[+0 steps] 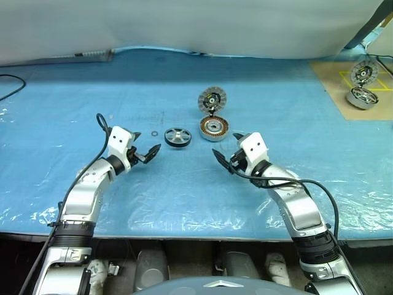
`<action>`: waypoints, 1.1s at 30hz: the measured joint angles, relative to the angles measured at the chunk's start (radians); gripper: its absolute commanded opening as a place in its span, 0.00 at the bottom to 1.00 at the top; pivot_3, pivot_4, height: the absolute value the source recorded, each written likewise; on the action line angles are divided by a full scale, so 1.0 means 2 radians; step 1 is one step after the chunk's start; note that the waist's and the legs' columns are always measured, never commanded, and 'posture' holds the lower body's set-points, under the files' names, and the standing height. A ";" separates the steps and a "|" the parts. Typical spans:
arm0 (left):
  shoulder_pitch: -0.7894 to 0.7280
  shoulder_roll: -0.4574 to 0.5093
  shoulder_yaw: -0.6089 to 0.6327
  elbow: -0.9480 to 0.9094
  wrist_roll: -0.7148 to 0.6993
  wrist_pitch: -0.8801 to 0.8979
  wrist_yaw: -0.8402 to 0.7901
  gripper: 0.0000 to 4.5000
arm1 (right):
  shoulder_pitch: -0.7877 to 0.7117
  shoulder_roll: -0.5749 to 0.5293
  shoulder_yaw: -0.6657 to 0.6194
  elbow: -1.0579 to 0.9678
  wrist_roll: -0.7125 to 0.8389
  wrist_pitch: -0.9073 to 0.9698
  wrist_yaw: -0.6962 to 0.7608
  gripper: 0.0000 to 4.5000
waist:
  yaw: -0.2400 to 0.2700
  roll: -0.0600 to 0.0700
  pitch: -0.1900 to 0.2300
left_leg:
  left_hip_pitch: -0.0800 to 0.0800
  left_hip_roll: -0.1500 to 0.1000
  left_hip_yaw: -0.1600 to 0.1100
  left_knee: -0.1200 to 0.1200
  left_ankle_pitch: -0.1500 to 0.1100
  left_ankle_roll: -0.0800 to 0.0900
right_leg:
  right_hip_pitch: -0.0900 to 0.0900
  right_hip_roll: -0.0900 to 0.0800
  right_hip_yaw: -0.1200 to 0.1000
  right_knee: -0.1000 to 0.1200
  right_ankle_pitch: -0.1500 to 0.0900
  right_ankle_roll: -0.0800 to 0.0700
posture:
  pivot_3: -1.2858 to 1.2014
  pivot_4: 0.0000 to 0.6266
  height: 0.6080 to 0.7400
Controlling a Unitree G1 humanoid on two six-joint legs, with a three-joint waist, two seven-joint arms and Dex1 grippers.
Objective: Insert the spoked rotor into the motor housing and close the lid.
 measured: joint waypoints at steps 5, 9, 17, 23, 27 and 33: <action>0.000 0.000 0.000 0.008 0.001 -0.007 -0.002 1.00 | -0.004 0.000 0.000 0.005 -0.003 -0.004 0.000 0.99 | 0.000 0.000 0.000 | 0.000 0.000 0.000 0.000 0.000 0.000 | 0.000 0.000 0.000 0.000 0.000 0.000 | 0.52 0.24 1.00; -0.002 0.000 0.000 0.019 0.002 -0.014 -0.004 1.00 | -0.004 0.002 0.003 0.005 -0.005 -0.005 0.001 0.99 | 0.000 0.000 0.000 | 0.000 0.000 0.000 0.000 0.000 0.000 | 0.000 0.000 0.000 0.000 0.000 0.000 | 0.52 0.24 1.00; -0.003 0.000 0.000 0.022 0.003 -0.018 -0.011 1.00 | -0.004 0.002 0.003 0.005 -0.007 -0.005 0.000 0.99 | 0.000 0.000 0.000 | 0.000 0.000 0.000 0.000 0.000 0.000 | 0.000 0.000 0.000 0.000 0.000 0.000 | 0.52 0.24 1.00; -0.006 0.000 0.000 0.021 0.003 -0.017 -0.010 1.00 | -0.005 0.002 0.003 0.005 -0.009 -0.005 0.000 0.99 | 0.000 0.000 0.000 | 0.000 0.000 0.000 0.000 0.000 0.000 | 0.000 0.000 0.000 0.000 0.000 0.000 | 0.52 0.24 1.00; -0.007 -0.004 -0.001 0.021 0.003 -0.016 -0.010 1.00 | -0.005 0.001 0.003 0.005 -0.011 -0.005 0.001 0.99 | 0.000 0.000 0.000 | 0.000 0.000 0.000 0.000 0.000 0.000 | 0.000 0.000 0.000 0.000 0.000 0.000 | 0.52 0.24 1.00; -0.007 -0.008 -0.004 0.020 0.003 -0.015 -0.008 1.00 | -0.005 -0.007 0.002 0.006 -0.013 -0.004 0.005 0.99 | 0.000 0.000 0.000 | 0.000 0.000 0.000 0.000 0.000 0.000 | 0.000 0.000 0.000 0.000 0.000 0.000 | 0.52 0.24 1.00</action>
